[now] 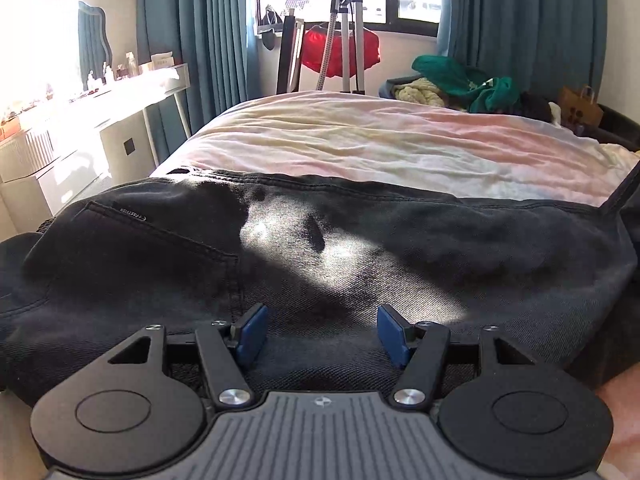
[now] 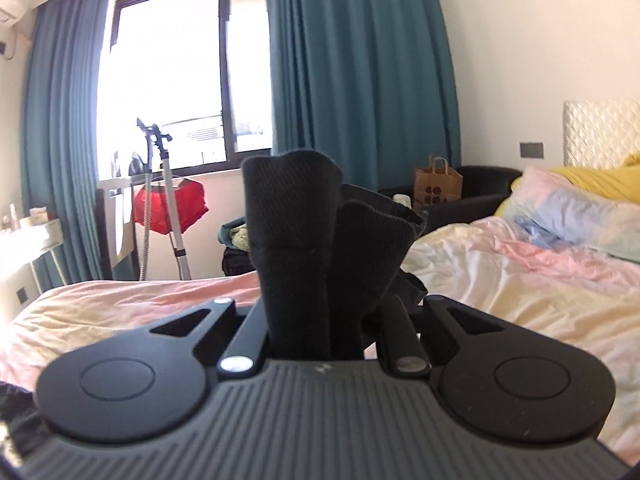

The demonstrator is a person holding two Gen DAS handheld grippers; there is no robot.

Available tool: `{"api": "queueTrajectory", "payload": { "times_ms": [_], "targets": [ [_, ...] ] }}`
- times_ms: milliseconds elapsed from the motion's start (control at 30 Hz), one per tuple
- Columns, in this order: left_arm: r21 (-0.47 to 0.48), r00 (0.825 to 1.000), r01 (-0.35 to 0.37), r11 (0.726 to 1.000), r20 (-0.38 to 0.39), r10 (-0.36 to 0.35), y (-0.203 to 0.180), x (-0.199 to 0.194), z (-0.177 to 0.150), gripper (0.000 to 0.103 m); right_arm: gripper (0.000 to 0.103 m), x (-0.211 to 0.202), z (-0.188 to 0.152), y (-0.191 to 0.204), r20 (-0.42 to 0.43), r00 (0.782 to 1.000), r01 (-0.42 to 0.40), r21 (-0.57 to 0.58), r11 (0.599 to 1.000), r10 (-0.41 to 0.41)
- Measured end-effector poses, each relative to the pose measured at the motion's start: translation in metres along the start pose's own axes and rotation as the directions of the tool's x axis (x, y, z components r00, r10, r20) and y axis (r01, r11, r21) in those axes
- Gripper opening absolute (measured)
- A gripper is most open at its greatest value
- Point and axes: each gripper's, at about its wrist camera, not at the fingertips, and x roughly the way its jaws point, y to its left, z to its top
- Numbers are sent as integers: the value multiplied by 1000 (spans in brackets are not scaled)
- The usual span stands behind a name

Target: Fold clothes

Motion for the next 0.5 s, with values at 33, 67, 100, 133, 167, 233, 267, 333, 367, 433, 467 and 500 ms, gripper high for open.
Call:
{"api": "queueTrajectory", "payload": {
  "times_ms": [33,67,100,133,167,233,267,333,367,433,467,500],
  "targets": [
    [-24,1000,7,1000,12,-7,4,-5,3,64,13,-6,2,23,12,999,-34,-58,998,35],
    [-51,999,-2,999,32,3,10,-11,6,67,13,-12,-2,47,15,997,-73,-119,990,75],
    [-78,998,-13,997,53,17,16,-18,9,67,13,-18,-8,71,13,993,-114,-180,977,118],
    [-112,997,-11,994,74,19,23,-25,12,69,13,-23,-13,95,8,987,-153,-241,958,160],
    [-153,996,-2,988,86,16,32,-31,14,69,13,-29,-23,119,-6,980,-191,-301,934,198],
    [-222,996,12,975,92,9,46,-38,15,69,13,-39,-52,163,-70,963,-267,-387,882,261],
    [-247,996,8,969,88,14,51,-40,15,69,13,-41,-69,182,-120,953,-304,-418,856,279],
    [-285,997,-11,959,71,33,60,-42,15,69,13,-41,-105,214,-223,933,-355,-466,811,281],
    [-289,997,-30,957,60,49,61,-42,13,69,13,-40,-122,227,-269,927,-366,-487,793,262],
    [-283,995,-66,957,49,84,61,-46,11,69,13,-40,-148,249,-324,920,-365,-513,777,218],
    [-280,994,-73,957,55,92,61,-48,11,69,14,-41,-147,252,-322,923,-353,-501,790,209],
    [-278,993,-78,957,61,99,62,-51,12,69,14,-42,-143,253,-320,925,-345,-484,804,204]
  ]
}}
